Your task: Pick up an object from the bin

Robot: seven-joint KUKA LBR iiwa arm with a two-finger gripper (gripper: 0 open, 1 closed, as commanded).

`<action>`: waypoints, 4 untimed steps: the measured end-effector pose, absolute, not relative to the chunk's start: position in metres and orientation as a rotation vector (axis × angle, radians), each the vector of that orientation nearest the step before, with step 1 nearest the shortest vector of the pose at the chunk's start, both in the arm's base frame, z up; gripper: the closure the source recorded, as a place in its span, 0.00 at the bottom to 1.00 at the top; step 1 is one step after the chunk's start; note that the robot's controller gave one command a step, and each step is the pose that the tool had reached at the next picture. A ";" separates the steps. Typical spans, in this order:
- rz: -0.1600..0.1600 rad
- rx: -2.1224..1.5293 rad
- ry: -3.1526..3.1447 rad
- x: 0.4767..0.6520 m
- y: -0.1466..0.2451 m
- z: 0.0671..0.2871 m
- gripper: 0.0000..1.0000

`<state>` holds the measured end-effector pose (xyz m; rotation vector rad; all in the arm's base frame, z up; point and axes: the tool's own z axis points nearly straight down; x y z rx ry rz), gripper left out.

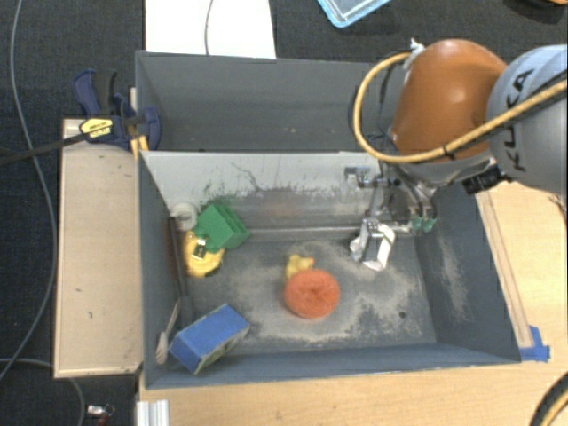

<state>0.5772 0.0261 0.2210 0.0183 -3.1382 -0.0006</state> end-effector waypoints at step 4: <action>0.001 0.481 -3.118 0.518 0.072 0.084 0.00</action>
Offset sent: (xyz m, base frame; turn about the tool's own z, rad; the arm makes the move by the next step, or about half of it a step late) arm -0.0558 0.0464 -0.1008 -0.0398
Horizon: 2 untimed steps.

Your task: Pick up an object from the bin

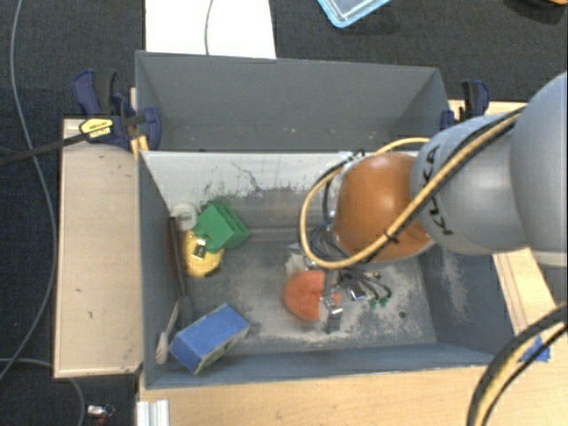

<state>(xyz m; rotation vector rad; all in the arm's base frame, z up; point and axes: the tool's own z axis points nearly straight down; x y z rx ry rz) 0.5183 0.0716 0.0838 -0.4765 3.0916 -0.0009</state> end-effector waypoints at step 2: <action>0.003 -0.359 3.101 0.529 0.008 0.103 1.00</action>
Offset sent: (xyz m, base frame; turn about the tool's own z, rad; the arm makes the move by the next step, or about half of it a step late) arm 0.0000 0.0000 0.0000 0.0000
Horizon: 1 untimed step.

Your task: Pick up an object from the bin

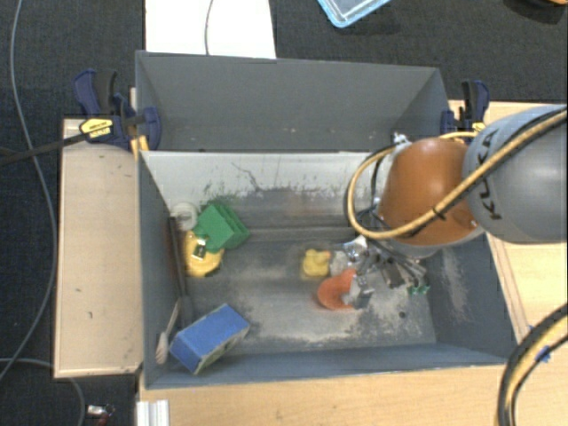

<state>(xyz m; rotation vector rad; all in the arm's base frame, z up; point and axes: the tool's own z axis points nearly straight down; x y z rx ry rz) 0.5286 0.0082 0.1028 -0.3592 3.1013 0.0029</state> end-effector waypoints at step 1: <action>0.004 -0.385 3.104 0.527 0.016 0.166 1.00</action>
Offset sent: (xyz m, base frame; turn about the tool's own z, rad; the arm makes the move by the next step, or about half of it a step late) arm 0.0138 0.0225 0.2169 0.1775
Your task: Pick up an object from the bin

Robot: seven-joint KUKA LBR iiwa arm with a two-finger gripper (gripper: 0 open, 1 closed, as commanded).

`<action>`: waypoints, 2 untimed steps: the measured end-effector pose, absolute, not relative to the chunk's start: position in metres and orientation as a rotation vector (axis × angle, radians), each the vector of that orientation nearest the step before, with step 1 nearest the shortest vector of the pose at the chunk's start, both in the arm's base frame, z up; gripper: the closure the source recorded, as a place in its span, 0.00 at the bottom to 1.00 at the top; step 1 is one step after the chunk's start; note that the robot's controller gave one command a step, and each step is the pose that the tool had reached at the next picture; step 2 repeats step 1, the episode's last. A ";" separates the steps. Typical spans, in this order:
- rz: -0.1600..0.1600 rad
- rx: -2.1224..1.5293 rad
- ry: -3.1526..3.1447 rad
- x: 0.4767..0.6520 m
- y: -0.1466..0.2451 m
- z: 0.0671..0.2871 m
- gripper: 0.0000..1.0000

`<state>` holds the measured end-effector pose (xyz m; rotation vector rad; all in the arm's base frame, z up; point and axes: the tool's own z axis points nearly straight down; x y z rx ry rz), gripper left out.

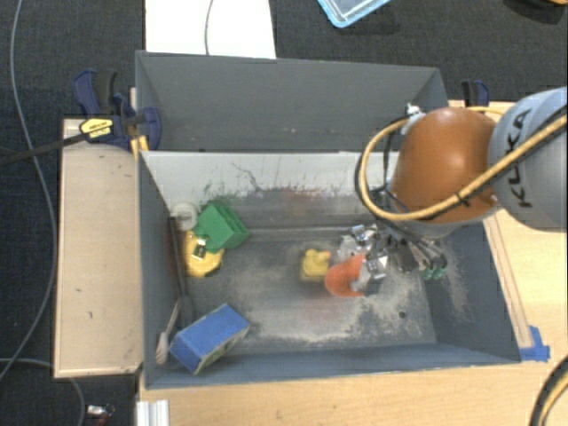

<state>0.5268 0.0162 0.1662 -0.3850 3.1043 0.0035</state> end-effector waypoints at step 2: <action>0.005 -0.248 3.119 0.535 0.023 0.242 1.00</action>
Offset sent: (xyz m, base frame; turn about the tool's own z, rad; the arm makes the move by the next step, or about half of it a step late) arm -0.0132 -0.0079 0.1619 -0.0004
